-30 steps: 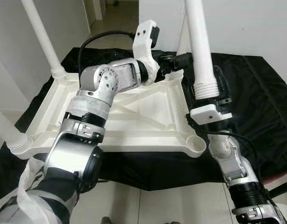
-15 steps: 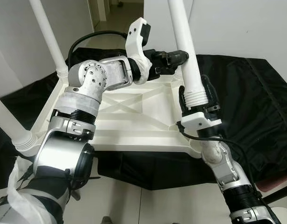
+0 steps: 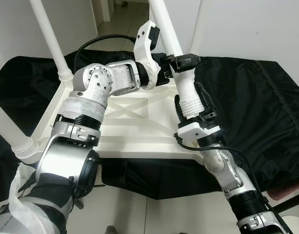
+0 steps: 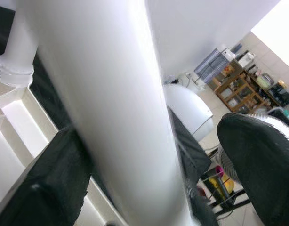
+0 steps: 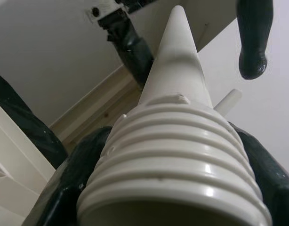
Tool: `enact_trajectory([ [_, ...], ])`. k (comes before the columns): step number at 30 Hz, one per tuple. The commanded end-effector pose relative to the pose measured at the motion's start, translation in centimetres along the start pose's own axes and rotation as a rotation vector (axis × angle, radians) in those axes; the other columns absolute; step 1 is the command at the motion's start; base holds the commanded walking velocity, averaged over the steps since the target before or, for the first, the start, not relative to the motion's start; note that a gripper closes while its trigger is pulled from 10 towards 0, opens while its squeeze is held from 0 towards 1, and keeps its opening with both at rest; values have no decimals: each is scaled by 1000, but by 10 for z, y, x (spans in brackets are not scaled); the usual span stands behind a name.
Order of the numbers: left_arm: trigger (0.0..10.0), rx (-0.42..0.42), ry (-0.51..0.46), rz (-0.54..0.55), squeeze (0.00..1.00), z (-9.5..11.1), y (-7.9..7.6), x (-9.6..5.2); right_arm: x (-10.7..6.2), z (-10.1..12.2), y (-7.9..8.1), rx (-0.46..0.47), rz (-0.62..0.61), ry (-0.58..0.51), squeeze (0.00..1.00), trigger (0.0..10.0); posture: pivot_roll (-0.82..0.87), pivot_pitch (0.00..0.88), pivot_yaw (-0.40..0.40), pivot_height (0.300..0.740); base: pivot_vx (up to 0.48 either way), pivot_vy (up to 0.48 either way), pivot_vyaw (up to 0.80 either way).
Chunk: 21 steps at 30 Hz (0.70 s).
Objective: Building children table
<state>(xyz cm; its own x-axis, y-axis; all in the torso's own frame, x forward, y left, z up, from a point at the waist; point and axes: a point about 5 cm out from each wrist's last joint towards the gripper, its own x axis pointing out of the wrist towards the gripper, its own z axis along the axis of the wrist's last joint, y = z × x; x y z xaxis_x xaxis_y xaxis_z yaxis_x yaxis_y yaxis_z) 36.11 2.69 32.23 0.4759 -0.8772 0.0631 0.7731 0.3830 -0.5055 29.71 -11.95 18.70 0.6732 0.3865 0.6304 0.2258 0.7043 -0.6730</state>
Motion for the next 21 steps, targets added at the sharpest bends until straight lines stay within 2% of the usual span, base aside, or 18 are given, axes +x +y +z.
enact_trajectory([
  [1, 10000, 29, -35, -693, 0, 9, -39, -9, -1, 3, 4, -6, 21, -27, 0, 10000, 12, 0, 41, 740, 0, 0, 0],
  [2, 10000, 35, -69, -633, 0, 19, -37, -4, -8, 4, 11, -32, 38, -41, 0, 10000, 12, 0, 45, 740, 0, 0, 0],
  [3, 10000, 35, -69, -633, 0, 19, -37, -4, -8, 4, 11, -32, 38, -41, 0, 10000, 12, 0, 45, 740, 0, 0, 0],
  [4, 10000, 50, -105, -580, 0, 32, -35, -2, -16, 5, 16, -63, 49, -52, 0, 10000, 11, 0, 48, 740, 0, 0, 0],
  [5, 10000, 50, -105, -580, 0, 32, -35, -2, -16, 5, 16, -63, 49, -52, 0, 10000, 11, 0, 48, 740, 0, 0, 0],
  [6, 10000, 72, -131, -536, 0, 41, -33, -1, -23, 6, 19, -89, 56, -61, 0, 10000, 12, 0, 51, 740, 0, 0, 0],
  [7, 10000, 129, -145, -448, 0, 50, -30, 1, -29, 6, 21, -100, 55, -55, 0, 10000, 13, 2, 53, 740, 0, 0, 0],
  [9, 10000, 129, -145, -448, 0, 50, -30, 1, -29, 6, 21, -100, 55, -55, 0, 10000, 13, 2, 53, 740, 0, 0, 0],
  [11, 10000, 172, -187, -310, 0, 66, -23, 1, -35, 6, 24, -116, 63, -58, 0, 10000, 10, 5, 62, 740, 0, 0, 0],
  [12, 10000, 172, -187, -310, 0, 66, -23, 1, -35, 6, 24, -116, 63, -58, 0, 10000, 10, 5, 62, 740, 0, 0, 0],
  [13, 4824, 167, -209, -264, 0, 71, -21, 1, -36, 6, 24, -121, 63, -56, 0, 10000, 8, 6, 65, 740, 0, 0, 0],
  [14, 4824, 167, -209, -264, 0, 71, -21, 1, -36, 6, 24, -121, 63, -56, 0, 10000, 8, 6, 65, 740, 0, 0, 0],
  [15, 0, 159, -220, -239, 0, 74, -20, 1, -37, 5, 24, -128, 59, -56, 0, 10000, 6, 6, 65, 740, 0, 0, 0],
  [21, 0, 154, -220, -213, 0, 72, -16, 2, -37, 4, 22, -136, 36, -53, 0, 10000, 6, 6, 65, 740, 0, 0, 0],
])
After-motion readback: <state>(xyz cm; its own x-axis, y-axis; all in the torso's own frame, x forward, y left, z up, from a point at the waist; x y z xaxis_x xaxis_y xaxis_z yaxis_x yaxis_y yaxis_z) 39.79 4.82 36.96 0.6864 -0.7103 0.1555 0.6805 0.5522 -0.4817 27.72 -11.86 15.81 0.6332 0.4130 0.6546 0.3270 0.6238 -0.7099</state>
